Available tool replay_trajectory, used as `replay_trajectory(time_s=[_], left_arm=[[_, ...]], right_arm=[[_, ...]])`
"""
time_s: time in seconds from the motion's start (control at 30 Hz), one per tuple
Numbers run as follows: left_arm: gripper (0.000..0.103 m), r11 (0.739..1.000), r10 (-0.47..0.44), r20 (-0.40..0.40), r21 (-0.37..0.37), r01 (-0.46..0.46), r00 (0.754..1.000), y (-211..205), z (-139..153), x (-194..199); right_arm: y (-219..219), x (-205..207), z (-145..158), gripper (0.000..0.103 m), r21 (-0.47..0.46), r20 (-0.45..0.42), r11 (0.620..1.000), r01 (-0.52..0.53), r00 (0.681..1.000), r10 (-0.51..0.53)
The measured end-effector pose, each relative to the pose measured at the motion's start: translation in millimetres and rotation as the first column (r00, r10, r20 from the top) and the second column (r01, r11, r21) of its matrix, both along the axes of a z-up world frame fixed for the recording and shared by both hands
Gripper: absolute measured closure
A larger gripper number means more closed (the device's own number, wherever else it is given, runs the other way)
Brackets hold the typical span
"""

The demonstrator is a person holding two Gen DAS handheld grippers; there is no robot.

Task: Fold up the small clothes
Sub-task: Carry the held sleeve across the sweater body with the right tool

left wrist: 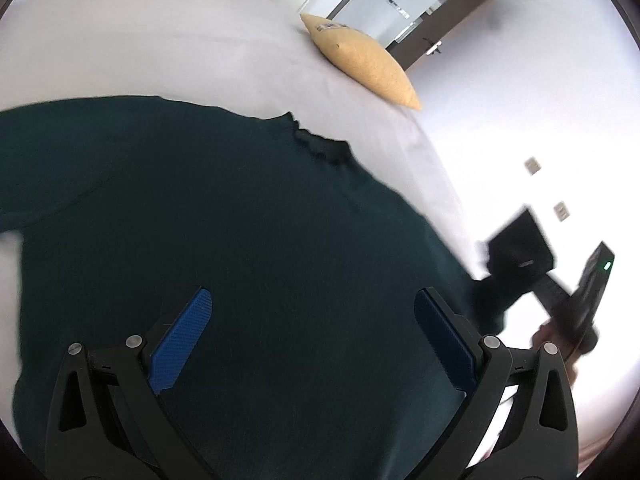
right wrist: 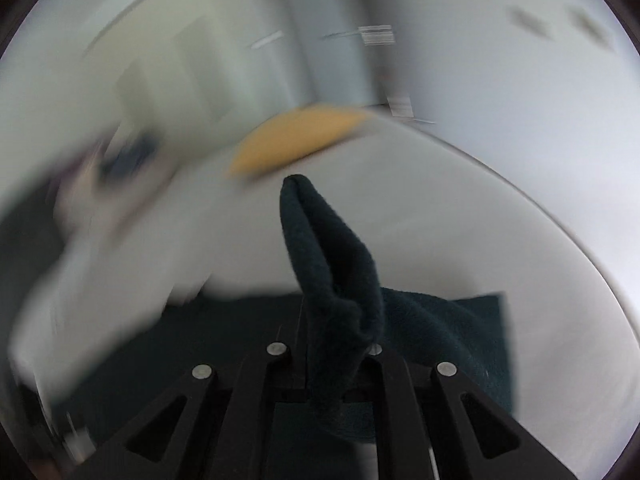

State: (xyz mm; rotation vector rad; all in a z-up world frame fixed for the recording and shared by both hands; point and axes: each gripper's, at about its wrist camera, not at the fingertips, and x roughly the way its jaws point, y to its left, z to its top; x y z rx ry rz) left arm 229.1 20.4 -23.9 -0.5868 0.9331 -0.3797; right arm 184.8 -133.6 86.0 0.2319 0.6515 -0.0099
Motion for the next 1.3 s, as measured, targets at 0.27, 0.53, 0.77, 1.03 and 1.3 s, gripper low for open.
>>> replay_trajectory(time_s=[0.27,0.53,0.77,1.03,1.3], left_arm=[[0.000,0.958,-0.156,-0.142,-0.261,0.115,0.977,-16.3,-19.8,68.0],[0.000,0.927,-0.241,-0.231,-0.342,0.153,0.943,-46.0,-35.2,119.5],[0.067,0.922,-0.303,-0.312,-0.335,0.195,0.900,-67.5,-55.7,130.6],[0.095,0.924,-0.292,-0.295,-0.334,0.188,0.910,-68.6,-60.1,132.2],[0.095,0.953,-0.207,-0.218,-0.265,0.146,0.954,-22.6,-32.0,135.6]], right_arm=[[148.6,33.6,-76.5,0.094,-0.143,-0.158,0.963,-0.227,0.966,0.205],[144.3,39.8,-83.2,0.092,-0.136,-0.185,0.963,-0.231,0.961,0.204],[159.0,42.7,-87.5,0.091,-0.156,-0.188,0.958,-0.239,0.960,0.209],[150.1,25.5,-80.9,0.040,-0.044,-0.184,0.974,-0.221,0.960,0.209],[10.0,-31.8,-97.6,0.013,0.534,-0.109,0.840,0.098,0.993,-0.046]])
